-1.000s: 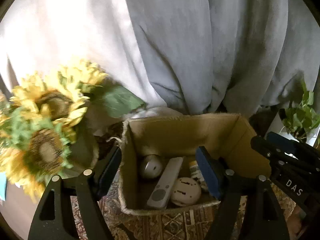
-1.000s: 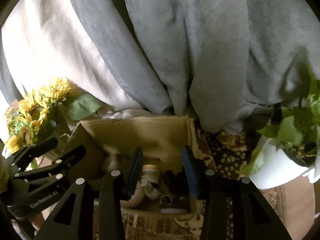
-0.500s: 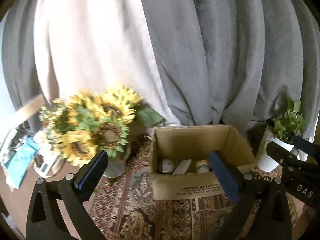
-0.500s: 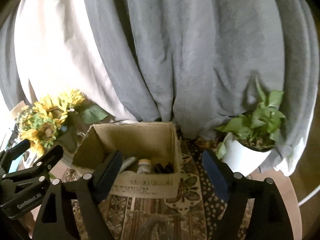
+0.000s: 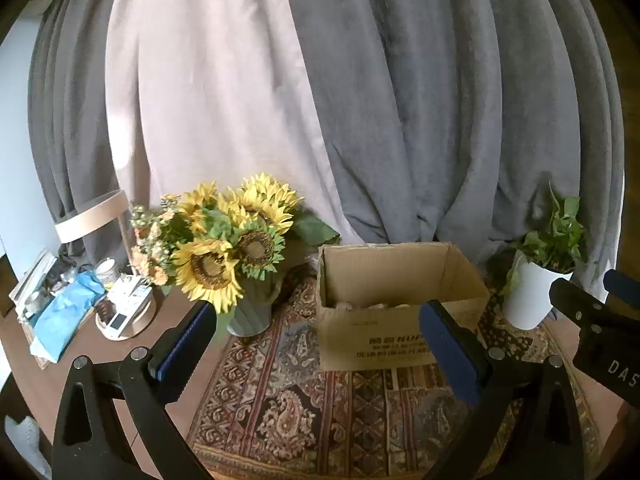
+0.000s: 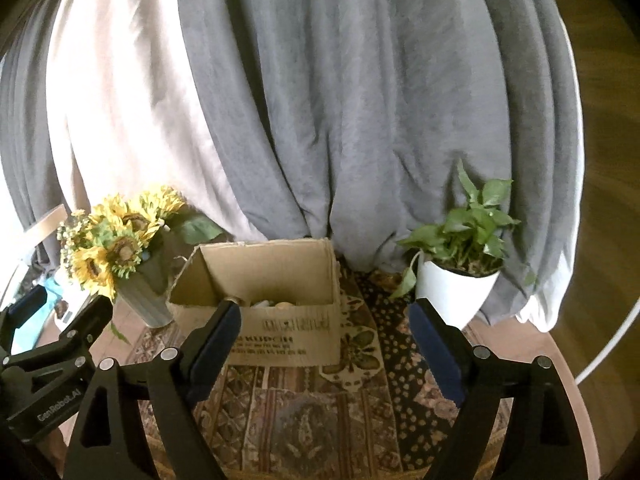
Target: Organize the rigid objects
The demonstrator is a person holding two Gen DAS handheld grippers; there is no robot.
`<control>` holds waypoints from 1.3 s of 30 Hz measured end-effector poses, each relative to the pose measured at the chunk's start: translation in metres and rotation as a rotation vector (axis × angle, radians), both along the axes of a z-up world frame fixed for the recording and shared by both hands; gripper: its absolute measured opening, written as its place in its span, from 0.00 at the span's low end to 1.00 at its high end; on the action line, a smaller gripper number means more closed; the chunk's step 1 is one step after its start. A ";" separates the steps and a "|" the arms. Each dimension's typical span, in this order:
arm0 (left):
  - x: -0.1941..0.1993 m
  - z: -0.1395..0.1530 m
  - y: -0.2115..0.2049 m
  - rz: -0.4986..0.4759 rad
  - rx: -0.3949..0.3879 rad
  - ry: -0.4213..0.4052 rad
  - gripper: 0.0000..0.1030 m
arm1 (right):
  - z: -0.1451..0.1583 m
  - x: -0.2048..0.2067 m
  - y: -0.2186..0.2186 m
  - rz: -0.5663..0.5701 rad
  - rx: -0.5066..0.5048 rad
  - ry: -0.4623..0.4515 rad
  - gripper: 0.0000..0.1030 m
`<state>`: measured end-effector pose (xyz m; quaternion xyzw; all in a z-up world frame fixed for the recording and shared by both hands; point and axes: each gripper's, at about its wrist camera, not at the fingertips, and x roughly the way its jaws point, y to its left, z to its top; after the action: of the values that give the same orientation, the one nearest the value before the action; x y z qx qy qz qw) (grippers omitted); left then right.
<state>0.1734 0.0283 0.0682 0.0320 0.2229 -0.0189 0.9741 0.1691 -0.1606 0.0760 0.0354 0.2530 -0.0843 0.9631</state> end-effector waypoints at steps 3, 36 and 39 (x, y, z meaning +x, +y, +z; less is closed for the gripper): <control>-0.013 0.002 0.000 -0.007 0.006 0.000 1.00 | -0.001 -0.014 0.001 -0.003 0.004 -0.001 0.85; -0.071 0.000 -0.004 -0.042 -0.015 0.036 1.00 | -0.006 -0.079 0.000 -0.015 0.048 0.042 0.85; -0.074 -0.001 -0.004 -0.043 -0.019 0.041 1.00 | -0.006 -0.083 0.001 -0.012 0.046 0.043 0.85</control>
<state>0.0991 0.0247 0.0673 0.0274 0.2420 -0.0424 0.9690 0.0864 -0.1599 0.0697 0.0574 0.2752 -0.0850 0.9559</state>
